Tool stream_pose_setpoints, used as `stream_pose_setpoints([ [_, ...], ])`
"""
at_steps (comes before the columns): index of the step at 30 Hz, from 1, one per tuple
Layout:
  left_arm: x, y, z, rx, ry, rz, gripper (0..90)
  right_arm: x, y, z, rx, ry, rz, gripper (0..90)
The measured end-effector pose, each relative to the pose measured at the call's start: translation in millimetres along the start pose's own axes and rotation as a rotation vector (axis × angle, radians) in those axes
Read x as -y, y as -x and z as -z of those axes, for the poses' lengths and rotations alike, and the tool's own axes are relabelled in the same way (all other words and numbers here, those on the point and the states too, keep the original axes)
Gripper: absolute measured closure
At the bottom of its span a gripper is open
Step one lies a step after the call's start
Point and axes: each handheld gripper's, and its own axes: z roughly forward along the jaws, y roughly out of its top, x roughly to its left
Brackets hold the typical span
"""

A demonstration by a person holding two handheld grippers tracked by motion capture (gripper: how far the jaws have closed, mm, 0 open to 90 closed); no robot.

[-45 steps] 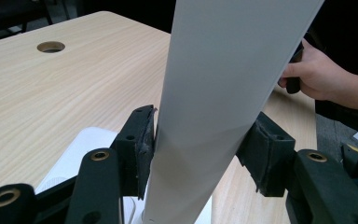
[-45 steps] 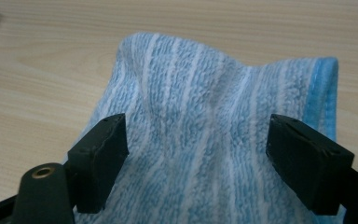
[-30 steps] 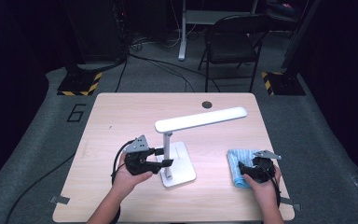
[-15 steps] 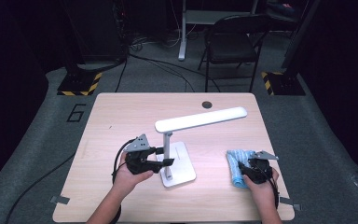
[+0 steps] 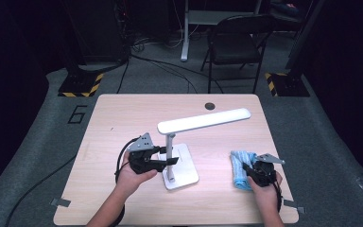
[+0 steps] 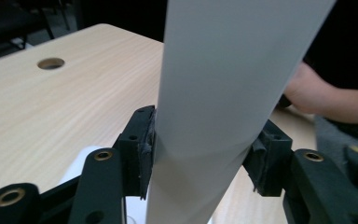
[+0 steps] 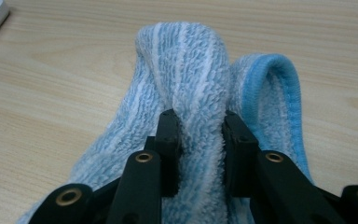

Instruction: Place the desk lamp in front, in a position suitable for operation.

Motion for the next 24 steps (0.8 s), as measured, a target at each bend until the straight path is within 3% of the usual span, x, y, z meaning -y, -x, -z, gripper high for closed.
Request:
stream_pose_setpoints([
  [2, 0.4, 0.4, -0.9, 0.003, 0.005, -0.028, 50.7, -0.1, -0.4, 0.3, 0.000, 0.006, -0.001, 70.9],
  [11, -0.3, -0.4, -2.5, 0.048, -0.002, -0.021, 50.6, -2.1, -8.7, 4.4, -0.009, 0.017, 0.019, 70.8],
  [14, -1.0, 0.0, -3.9, 0.051, 0.000, -0.037, 50.6, -3.7, -15.5, 5.6, -0.021, 0.025, 0.038, 70.9],
  [21, 0.0, -0.5, -2.0, 0.082, -0.003, -0.039, 50.2, -9.5, -38.0, 7.9, -0.092, 0.033, 0.087, 70.9],
  [22, -0.6, -0.2, -2.3, 0.081, -0.007, -0.040, 50.1, -12.1, -49.6, 7.8, -0.125, 0.036, 0.106, 70.9],
  [23, -0.6, -0.2, -2.3, 0.081, -0.007, -0.040, 50.0, -12.1, -49.6, 7.8, -0.125, 0.036, 0.106, 70.9],
  [24, -0.6, -0.1, -2.9, 0.081, -0.005, -0.030, 49.8, -15.3, -63.5, 6.8, -0.172, 0.046, 0.114, 70.8],
])
